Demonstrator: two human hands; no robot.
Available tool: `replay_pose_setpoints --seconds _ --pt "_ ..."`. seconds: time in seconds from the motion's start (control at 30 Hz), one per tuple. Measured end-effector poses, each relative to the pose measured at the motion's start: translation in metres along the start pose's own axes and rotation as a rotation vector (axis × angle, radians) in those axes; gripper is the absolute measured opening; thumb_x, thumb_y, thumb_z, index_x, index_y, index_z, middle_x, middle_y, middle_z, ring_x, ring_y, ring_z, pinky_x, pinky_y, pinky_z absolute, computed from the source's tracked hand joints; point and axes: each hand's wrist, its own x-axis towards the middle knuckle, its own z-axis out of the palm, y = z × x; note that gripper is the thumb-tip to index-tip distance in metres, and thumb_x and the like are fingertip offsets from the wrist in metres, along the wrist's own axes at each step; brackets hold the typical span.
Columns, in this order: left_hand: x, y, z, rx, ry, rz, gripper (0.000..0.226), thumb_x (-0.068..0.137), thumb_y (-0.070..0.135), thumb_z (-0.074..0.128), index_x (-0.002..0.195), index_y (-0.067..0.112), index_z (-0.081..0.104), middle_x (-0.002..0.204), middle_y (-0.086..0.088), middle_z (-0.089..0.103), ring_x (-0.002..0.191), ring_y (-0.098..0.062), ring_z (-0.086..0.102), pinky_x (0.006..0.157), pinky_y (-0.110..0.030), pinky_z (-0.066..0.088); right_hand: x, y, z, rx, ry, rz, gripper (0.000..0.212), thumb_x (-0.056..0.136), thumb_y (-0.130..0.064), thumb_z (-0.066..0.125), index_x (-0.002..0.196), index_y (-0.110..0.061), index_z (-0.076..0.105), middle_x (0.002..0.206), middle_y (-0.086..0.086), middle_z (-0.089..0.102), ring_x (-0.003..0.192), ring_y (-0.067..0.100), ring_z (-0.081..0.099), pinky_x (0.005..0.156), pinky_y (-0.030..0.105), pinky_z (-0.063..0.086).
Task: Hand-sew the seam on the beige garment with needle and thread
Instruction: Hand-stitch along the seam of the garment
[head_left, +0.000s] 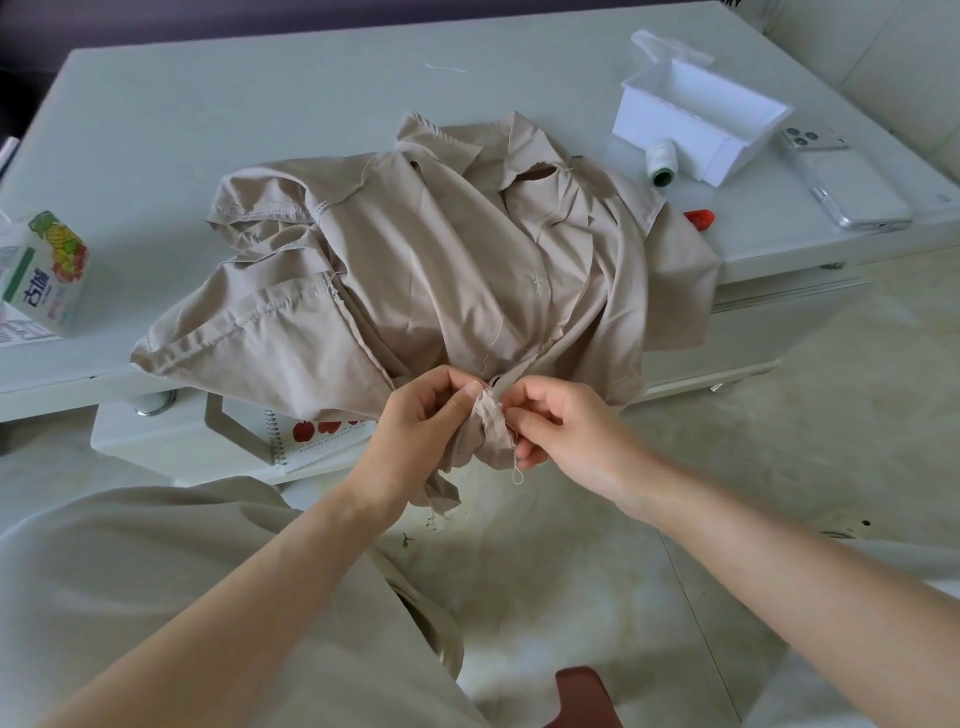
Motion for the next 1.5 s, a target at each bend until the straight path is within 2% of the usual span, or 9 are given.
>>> replay_pose_setpoints --seconds 0.23,0.47,0.6,0.77,0.97,1.1,1.2,1.33,1.5 --pt "-0.001 -0.001 0.002 0.038 -0.020 0.029 0.019 0.096 0.020 0.051 0.085 0.009 0.062 0.062 -0.005 0.056 0.054 -0.019 0.042 0.046 -0.021 0.036 -0.002 -0.001 0.004 0.049 0.001 -0.002 0.026 0.096 0.001 0.047 0.082 -0.016 0.062 0.061 -0.007 0.059 0.051 0.000 0.052 0.056 0.013 0.048" --pt "0.000 -0.002 0.001 -0.029 -0.013 -0.002 0.024 0.097 0.025 0.049 0.092 0.008 0.064 0.079 -0.016 0.061 0.072 -0.029 0.048 0.066 -0.041 0.042 -0.002 -0.001 0.010 0.122 0.061 0.032 0.016 0.097 -0.004 0.047 0.093 -0.006 0.062 0.062 0.001 0.057 0.051 0.000 0.054 0.056 0.012 0.049" --pt "0.001 -0.001 -0.001 -0.097 -0.072 -0.064 0.028 0.095 0.030 0.053 0.099 0.005 0.064 0.085 -0.016 0.060 0.080 -0.028 0.047 0.075 -0.042 0.037 0.000 -0.001 0.008 0.119 0.106 0.062 0.017 0.098 -0.005 0.045 0.093 -0.008 0.061 0.060 -0.001 0.056 0.049 0.001 0.054 0.056 0.013 0.047" --pt "0.001 0.000 -0.002 -0.089 -0.099 -0.099 0.018 0.091 0.029 0.059 0.083 0.013 0.064 0.070 -0.005 0.055 0.069 -0.024 0.040 0.063 -0.033 0.033 -0.001 -0.001 0.008 0.113 0.109 0.071 0.017 0.098 -0.007 0.047 0.092 -0.013 0.062 0.060 -0.006 0.058 0.052 0.001 0.056 0.059 0.014 0.048" --pt "0.003 0.000 -0.006 -0.143 -0.101 -0.122 0.025 0.082 0.031 0.061 0.090 0.007 0.064 0.081 -0.013 0.052 0.071 -0.024 0.042 0.064 -0.034 0.038 -0.001 -0.004 0.007 0.181 0.117 0.095 0.008 0.094 -0.011 0.055 0.091 -0.007 0.062 0.058 -0.006 0.061 0.052 0.001 0.057 0.059 0.017 0.052" --pt "0.003 -0.001 -0.008 -0.171 -0.103 -0.132 0.015 0.084 0.026 0.061 0.084 0.012 0.062 0.078 -0.012 0.050 0.064 -0.020 0.043 0.052 -0.028 0.043 0.001 0.000 0.004 0.159 0.111 0.164 0.009 0.093 -0.012 0.058 0.087 -0.008 0.063 0.067 0.002 0.063 0.058 0.004 0.060 0.069 0.025 0.058" --pt "0.004 -0.002 -0.008 -0.172 -0.095 -0.127 0.024 0.079 0.031 0.059 0.089 0.010 0.061 0.080 -0.013 0.050 0.067 -0.022 0.041 0.057 -0.030 0.038 0.003 0.002 0.000 0.143 0.114 0.188 0.011 0.092 -0.007 0.058 0.083 -0.010 0.062 0.068 0.003 0.065 0.060 0.008 0.062 0.076 0.029 0.059" --pt "0.004 -0.002 -0.007 -0.179 -0.088 -0.122 0.028 0.078 0.030 0.059 0.093 0.007 0.061 0.080 -0.014 0.046 0.067 -0.023 0.038 0.058 -0.030 0.035 0.004 0.001 -0.002 0.190 0.167 0.175 0.012 0.091 0.001 0.056 0.086 -0.008 0.060 0.069 0.004 0.065 0.053 0.005 0.062 0.063 0.016 0.055" --pt "0.005 -0.002 -0.006 -0.151 -0.109 -0.157 0.045 0.078 0.033 0.060 0.100 -0.006 0.058 0.084 -0.016 0.050 0.073 -0.026 0.038 0.062 -0.033 0.038 0.007 0.000 0.001 0.180 0.167 0.127 0.010 0.090 0.001 0.059 0.097 -0.005 0.062 0.074 0.004 0.070 0.058 0.007 0.063 0.068 0.020 0.056"
